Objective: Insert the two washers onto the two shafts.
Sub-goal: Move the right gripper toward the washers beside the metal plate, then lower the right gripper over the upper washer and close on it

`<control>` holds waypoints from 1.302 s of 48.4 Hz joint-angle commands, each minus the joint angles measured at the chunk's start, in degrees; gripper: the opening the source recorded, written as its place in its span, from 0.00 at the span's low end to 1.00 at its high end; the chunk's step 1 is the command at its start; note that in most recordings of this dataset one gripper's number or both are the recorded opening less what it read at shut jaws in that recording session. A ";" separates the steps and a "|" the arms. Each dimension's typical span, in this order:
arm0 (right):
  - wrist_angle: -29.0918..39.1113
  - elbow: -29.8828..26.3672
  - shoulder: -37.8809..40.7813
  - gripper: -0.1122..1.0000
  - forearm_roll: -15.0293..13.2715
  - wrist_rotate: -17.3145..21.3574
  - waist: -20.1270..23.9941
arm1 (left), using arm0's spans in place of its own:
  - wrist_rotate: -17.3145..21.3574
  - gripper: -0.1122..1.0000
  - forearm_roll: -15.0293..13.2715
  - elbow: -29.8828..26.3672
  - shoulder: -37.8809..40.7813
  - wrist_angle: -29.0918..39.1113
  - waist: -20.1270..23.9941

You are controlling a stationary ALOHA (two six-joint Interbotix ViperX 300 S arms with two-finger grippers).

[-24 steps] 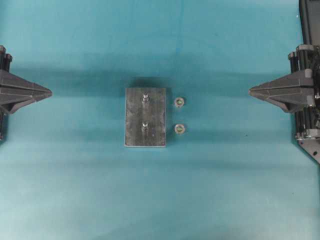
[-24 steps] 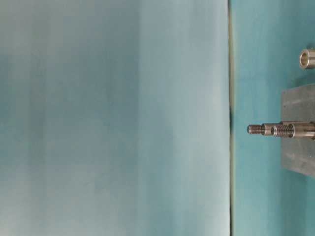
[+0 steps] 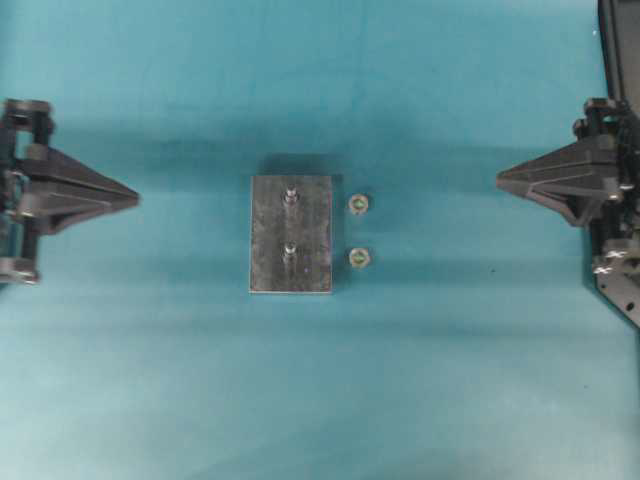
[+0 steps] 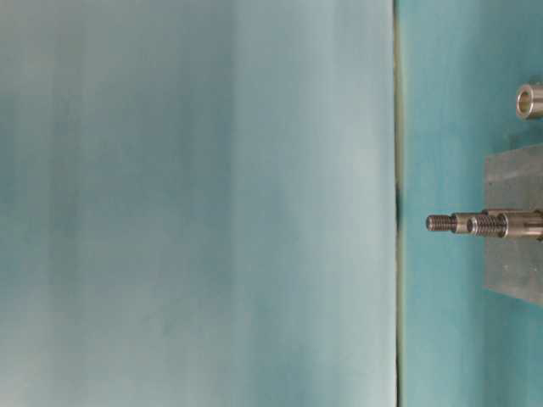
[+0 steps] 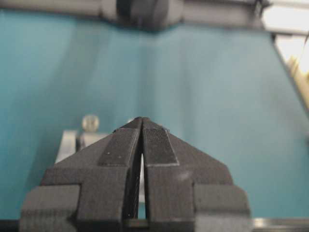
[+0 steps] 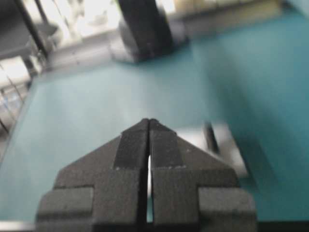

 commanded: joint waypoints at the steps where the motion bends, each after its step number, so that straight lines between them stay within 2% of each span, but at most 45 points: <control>1: 8.70 -3.87 2.20 0.10 0.09 0.62 -2.20 | 0.09 0.10 0.18 -2.46 1.85 0.62 0.18; 7: 17.75 -7.21 5.71 0.10 -0.70 0.26 -4.48 | 0.09 0.10 0.18 -4.66 5.27 3.16 0.09; 12: 21.53 -8.88 9.32 0.10 -2.29 0.26 -5.01 | 0.79 0.10 0.26 -6.68 8.00 5.45 0.26; 22: 22.32 -12.39 20.21 0.10 -4.13 -0.26 -5.45 | 3.08 0.10 0.26 -7.56 11.43 5.71 0.35; 32: 22.15 -16.61 30.41 0.10 -4.83 -0.88 -7.29 | 3.34 0.10 0.26 -7.82 11.16 5.63 0.97; 37: 23.55 -18.98 34.89 0.10 -5.36 -2.20 -7.82 | 3.34 0.10 0.26 -8.09 11.51 5.63 0.97; 41: 24.87 -20.92 38.06 0.12 -5.45 -4.75 -7.82 | 3.34 0.10 0.26 -8.53 11.87 5.63 0.97; 47: 27.33 -24.70 43.33 0.26 -5.27 -8.96 -7.73 | 3.43 0.10 0.26 -8.70 12.74 5.63 0.97; 58: 31.73 -31.64 51.59 0.79 -5.27 -15.29 -7.73 | 3.34 0.10 0.18 -8.17 13.10 5.63 0.97; 60: 32.08 -32.52 53.00 0.82 -5.27 -15.91 -7.56 | 3.34 0.10 0.26 -8.09 13.27 5.63 0.97; 63: 32.26 -33.57 54.76 0.81 -5.27 -16.79 -7.21 | 3.34 0.10 0.18 -8.17 13.45 5.63 0.97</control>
